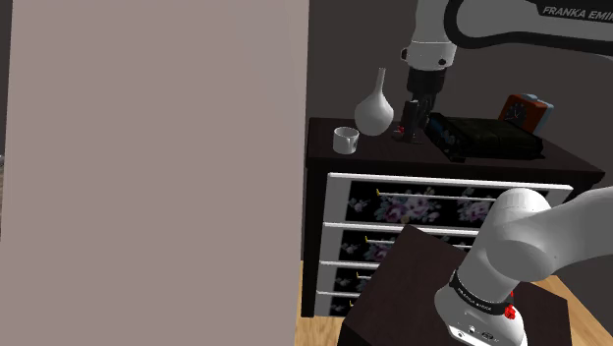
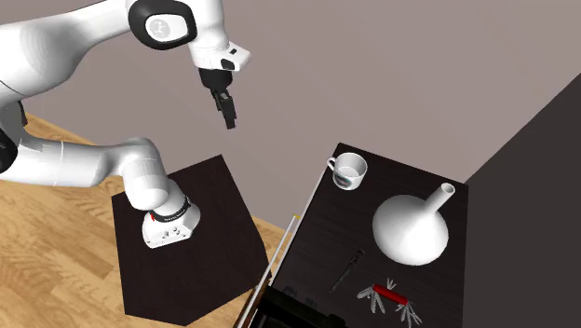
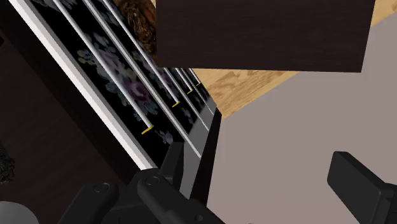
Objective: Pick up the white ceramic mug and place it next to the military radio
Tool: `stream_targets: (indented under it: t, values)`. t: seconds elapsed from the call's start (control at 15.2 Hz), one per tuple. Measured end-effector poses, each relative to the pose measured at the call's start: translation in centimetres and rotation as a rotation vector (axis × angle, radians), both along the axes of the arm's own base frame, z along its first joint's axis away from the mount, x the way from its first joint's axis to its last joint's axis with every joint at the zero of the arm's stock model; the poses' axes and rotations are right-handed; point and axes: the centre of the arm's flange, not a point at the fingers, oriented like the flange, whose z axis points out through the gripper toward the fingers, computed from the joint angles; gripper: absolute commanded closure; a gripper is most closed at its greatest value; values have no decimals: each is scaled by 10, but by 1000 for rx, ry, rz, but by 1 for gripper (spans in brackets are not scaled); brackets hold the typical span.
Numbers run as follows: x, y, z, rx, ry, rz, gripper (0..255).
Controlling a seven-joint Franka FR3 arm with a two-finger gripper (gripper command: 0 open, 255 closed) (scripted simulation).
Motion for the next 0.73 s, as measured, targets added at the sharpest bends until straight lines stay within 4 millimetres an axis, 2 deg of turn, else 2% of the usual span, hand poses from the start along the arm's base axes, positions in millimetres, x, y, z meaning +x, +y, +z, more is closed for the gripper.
stream_targets:
  t: [0.13, 0.33, 0.73]
  values:
    - [4, -5, -2, 2, 0, 3, 0]
    - [24, -30, -10, 12, 1, 16, 0]
    - [79, -82, -33, 35, 2, 50, 0]
